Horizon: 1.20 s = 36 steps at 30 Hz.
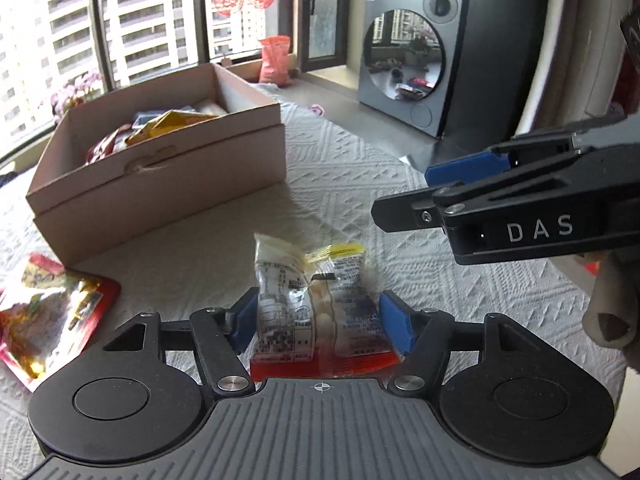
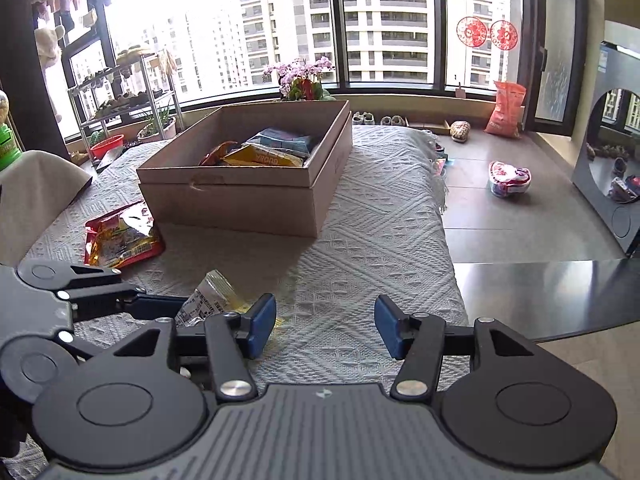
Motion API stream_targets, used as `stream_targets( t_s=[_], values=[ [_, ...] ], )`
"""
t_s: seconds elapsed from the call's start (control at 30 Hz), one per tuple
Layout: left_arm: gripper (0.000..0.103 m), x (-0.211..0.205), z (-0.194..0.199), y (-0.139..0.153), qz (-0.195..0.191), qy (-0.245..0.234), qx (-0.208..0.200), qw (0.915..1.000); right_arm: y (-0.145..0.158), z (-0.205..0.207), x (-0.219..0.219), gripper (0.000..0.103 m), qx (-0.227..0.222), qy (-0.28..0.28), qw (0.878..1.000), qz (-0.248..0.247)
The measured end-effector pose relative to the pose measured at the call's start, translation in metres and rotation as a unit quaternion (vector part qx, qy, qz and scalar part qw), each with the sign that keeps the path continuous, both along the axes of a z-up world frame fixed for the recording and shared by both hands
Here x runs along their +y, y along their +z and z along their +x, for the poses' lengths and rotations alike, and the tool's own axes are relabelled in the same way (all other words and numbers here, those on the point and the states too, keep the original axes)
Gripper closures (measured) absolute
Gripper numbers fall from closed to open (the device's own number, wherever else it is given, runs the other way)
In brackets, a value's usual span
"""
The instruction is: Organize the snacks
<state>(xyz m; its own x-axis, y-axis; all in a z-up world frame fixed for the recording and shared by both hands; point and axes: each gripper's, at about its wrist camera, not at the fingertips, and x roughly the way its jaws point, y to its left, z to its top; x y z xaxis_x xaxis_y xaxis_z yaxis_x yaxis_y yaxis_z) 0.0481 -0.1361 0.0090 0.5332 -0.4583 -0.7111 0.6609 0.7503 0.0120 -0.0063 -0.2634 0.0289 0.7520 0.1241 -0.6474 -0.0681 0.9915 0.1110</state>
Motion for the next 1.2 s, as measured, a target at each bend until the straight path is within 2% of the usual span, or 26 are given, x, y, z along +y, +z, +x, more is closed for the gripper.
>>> stream_targets(
  t_s=[0.13, 0.2, 0.3, 0.37, 0.5, 0.57, 0.7, 0.83, 0.97, 1.0, 1.03, 1.1, 1.17, 1.2],
  values=[
    [0.038, 0.012, 0.0, 0.003, -0.014, 0.007, 0.006, 0.9999, 0.002, 0.0, 0.0, 0.047, 0.0, 0.002, 1.0, -0.003],
    [0.041, 0.035, -0.006, 0.009, -0.032, 0.028, 0.007, 0.9991, 0.002, 0.001, 0.002, 0.047, 0.001, 0.002, 1.0, -0.005],
    [0.046, 0.088, -0.024, 0.02, -0.063, 0.072, -0.003, 0.9954, 0.005, 0.003, 0.009, 0.04, -0.003, 0.01, 1.0, -0.006],
    [0.046, 0.124, -0.031, 0.025, -0.081, 0.118, -0.006, 0.9898, 0.008, 0.009, 0.019, 0.038, -0.002, 0.027, 1.0, -0.001],
    [0.046, 0.2, -0.033, 0.032, -0.131, 0.236, -0.006, 0.9629, 0.009, 0.033, 0.051, 0.038, 0.015, 0.09, 0.995, 0.035],
    [0.047, 0.221, -0.034, 0.032, -0.138, 0.268, -0.002, 0.9534, 0.009, 0.051, 0.076, 0.038, 0.023, 0.126, 0.99, 0.054],
    [0.047, 0.254, -0.037, 0.03, -0.154, 0.292, 0.006, 0.9437, 0.006, 0.089, 0.133, 0.038, 0.032, 0.183, 0.979, 0.079],
    [0.047, 0.269, -0.039, 0.023, -0.169, 0.305, 0.019, 0.9371, -0.006, 0.12, 0.189, 0.037, 0.031, 0.185, 0.981, 0.048],
    [0.047, 0.275, -0.039, 0.017, -0.177, 0.31, 0.026, 0.9337, -0.025, 0.135, 0.22, 0.011, 0.027, 0.18, 0.983, 0.011],
    [0.047, 0.275, -0.039, 0.017, -0.18, 0.311, 0.027, 0.9329, -0.026, 0.134, 0.225, 0.011, 0.026, 0.187, 0.982, -0.002],
    [0.047, 0.275, -0.04, 0.017, -0.183, 0.311, 0.027, 0.9324, -0.026, 0.132, 0.228, 0.011, 0.027, 0.19, 0.981, -0.013],
    [0.047, 0.276, -0.041, 0.016, -0.188, 0.31, 0.028, 0.9317, -0.023, 0.125, 0.227, 0.022, 0.03, 0.191, 0.981, -0.019],
    [0.047, 0.274, -0.042, 0.015, -0.193, 0.305, 0.031, 0.932, -0.017, 0.112, 0.219, 0.053, 0.036, 0.203, 0.978, -0.017],
    [0.047, 0.273, -0.042, 0.015, -0.195, 0.301, 0.033, 0.9329, -0.013, 0.105, 0.212, 0.06, 0.044, 0.211, 0.977, -0.002]
  ],
)
